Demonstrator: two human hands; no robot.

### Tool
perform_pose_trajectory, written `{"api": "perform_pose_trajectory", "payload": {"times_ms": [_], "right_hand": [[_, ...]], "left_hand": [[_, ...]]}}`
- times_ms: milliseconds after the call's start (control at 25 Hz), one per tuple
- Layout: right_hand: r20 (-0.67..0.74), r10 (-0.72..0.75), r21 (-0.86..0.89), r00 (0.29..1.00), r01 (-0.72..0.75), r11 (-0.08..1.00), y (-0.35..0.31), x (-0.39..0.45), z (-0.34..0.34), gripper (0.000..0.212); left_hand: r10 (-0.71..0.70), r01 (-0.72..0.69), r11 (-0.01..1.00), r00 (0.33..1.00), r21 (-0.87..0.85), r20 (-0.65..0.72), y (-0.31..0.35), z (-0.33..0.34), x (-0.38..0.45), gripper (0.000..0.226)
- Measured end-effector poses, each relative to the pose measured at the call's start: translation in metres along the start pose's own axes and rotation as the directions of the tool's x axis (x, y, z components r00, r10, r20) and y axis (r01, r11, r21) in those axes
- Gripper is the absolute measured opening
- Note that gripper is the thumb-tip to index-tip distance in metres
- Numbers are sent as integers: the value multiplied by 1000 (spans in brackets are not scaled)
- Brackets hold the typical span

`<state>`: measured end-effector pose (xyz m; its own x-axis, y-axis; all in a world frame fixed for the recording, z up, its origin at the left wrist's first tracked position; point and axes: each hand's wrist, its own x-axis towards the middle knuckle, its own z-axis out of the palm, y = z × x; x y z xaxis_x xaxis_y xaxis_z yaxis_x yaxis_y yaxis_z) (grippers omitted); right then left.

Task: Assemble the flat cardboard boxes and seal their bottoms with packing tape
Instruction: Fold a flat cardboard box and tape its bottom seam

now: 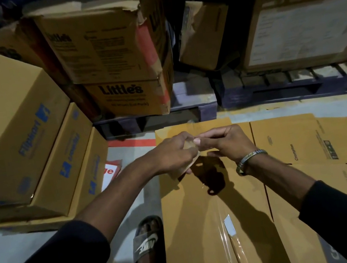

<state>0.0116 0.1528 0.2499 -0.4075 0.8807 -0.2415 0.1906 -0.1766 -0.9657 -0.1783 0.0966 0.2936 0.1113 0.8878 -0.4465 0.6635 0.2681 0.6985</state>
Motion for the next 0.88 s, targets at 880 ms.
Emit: {"api": "perform_pose_trajectory", "payload": {"times_ms": [880], "right_hand": [[-327,369,379,870,-237,895,28,104,-124,34]], "left_hand": [[47,55,972,906,228,-421,-116,-113,92,55]]}}
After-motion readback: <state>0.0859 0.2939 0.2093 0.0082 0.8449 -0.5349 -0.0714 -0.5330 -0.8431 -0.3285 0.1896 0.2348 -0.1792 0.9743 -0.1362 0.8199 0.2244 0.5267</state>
